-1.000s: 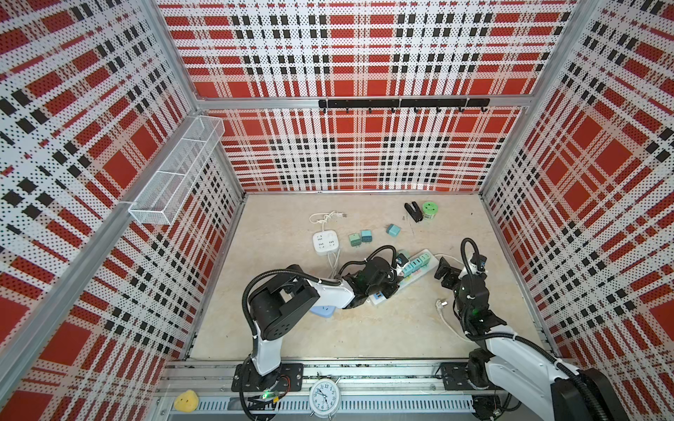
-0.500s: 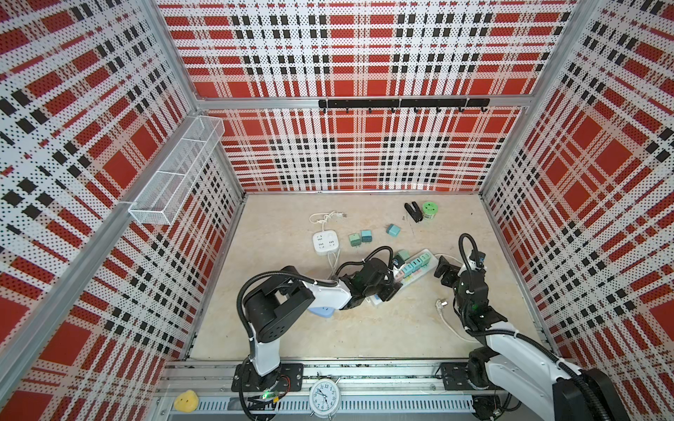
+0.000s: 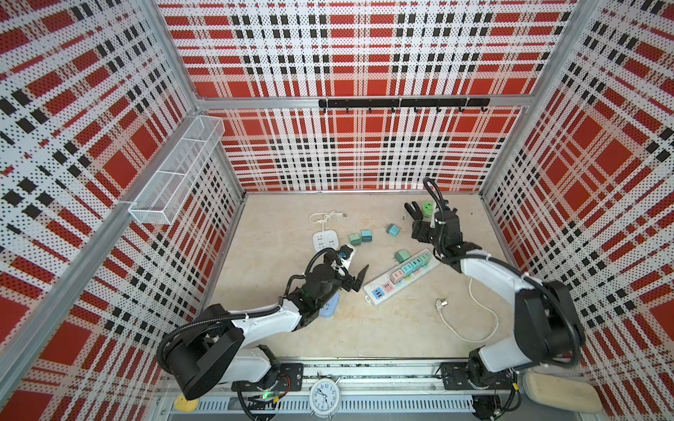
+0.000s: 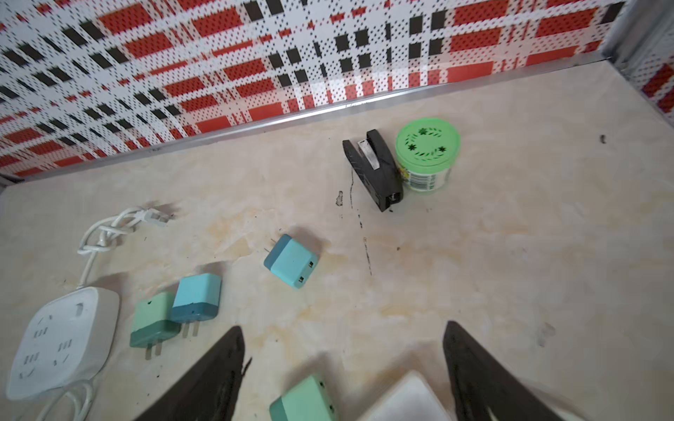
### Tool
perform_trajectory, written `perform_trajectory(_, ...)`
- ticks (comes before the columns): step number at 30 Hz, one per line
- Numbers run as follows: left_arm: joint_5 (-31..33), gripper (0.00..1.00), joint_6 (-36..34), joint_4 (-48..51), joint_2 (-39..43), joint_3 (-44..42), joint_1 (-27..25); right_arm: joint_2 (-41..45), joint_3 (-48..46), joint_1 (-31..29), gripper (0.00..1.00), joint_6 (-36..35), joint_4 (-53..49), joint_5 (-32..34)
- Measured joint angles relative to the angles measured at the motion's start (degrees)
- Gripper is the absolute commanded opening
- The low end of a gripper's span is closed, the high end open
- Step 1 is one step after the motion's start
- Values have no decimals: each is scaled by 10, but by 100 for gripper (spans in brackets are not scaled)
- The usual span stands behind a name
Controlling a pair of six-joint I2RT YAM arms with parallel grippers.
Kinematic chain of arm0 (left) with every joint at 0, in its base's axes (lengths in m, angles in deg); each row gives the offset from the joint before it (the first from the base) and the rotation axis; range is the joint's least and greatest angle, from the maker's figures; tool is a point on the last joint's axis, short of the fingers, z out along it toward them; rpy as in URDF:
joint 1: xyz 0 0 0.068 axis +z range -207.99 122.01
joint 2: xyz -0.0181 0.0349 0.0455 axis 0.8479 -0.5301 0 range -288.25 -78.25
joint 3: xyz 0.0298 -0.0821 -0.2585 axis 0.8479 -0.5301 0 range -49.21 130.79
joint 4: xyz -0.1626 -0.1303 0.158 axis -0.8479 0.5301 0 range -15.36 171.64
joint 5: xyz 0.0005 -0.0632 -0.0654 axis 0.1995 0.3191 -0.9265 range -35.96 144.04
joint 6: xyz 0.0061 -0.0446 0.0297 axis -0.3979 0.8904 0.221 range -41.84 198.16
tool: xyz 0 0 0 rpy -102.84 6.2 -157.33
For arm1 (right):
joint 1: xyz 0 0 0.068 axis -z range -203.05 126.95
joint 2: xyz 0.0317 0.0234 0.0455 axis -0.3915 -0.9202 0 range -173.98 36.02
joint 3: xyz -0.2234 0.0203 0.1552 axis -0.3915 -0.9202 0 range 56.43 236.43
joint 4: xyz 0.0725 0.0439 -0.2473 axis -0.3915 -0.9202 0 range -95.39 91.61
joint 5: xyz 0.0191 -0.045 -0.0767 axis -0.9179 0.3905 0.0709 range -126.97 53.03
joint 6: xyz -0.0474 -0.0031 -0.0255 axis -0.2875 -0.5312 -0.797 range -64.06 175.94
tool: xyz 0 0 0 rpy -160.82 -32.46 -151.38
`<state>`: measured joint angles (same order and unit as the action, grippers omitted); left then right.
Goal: Insert the plug
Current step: 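Open left gripper and lift away while right gripper reaches toward loose adapters, then lower right gripper onto the light teal adapter and close on it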
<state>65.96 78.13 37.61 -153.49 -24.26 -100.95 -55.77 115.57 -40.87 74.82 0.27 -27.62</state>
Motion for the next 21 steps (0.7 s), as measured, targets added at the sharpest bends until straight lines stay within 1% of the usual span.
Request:
perform_trajectory(2,26,99,9,-6,0,-3,3,-56,59,-7,79,-9,-38,-1)
perform_trajectory(5,42,99,13,-19,0,-3,3,-130,145,-14,75,-24,-90,-4)
perform_trajectory(7,50,99,16,-22,0,-2,2,-174,203,-16,73,-32,-127,-5)
perform_trajectory(11,54,99,18,-24,0,-2,2,-241,301,-17,73,-44,-181,-3)
perform_trajectory(21,54,99,17,-24,0,-2,1,-410,536,-17,67,-61,-297,-12)
